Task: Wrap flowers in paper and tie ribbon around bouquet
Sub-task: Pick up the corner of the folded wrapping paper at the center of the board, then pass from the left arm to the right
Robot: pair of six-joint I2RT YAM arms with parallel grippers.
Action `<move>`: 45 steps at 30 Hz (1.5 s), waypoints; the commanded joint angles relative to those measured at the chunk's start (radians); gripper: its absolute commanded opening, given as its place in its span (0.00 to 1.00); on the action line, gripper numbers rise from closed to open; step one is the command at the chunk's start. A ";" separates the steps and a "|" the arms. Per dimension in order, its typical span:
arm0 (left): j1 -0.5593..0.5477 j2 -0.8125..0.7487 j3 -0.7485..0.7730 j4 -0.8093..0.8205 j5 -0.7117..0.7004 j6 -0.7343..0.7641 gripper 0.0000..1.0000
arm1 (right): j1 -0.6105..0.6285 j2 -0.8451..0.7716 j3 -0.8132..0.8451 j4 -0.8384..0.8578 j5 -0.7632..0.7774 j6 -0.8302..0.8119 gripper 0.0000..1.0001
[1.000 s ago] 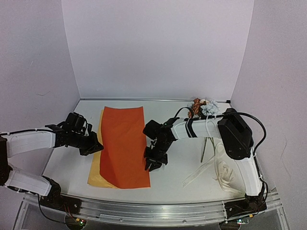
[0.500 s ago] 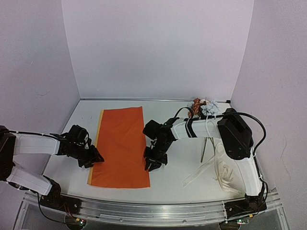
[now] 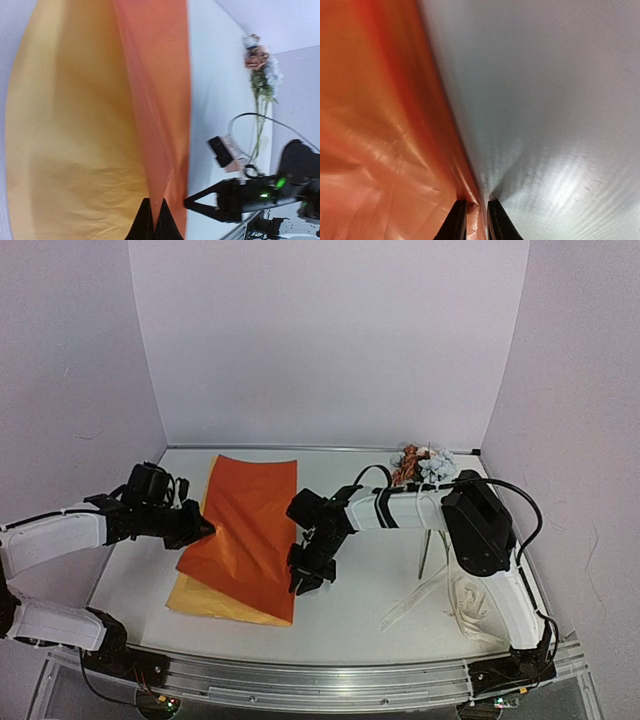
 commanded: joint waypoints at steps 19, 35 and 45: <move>-0.201 0.432 0.524 -0.105 0.341 0.389 0.00 | -0.122 -0.625 -0.549 0.131 0.227 -0.067 0.71; -0.417 0.686 0.772 -0.141 0.295 0.412 0.00 | -0.249 -0.773 -0.390 -0.012 0.199 -0.280 0.96; -0.449 0.677 0.784 -0.138 0.299 0.426 0.00 | -0.276 -0.562 -0.164 -0.100 0.118 -0.241 0.93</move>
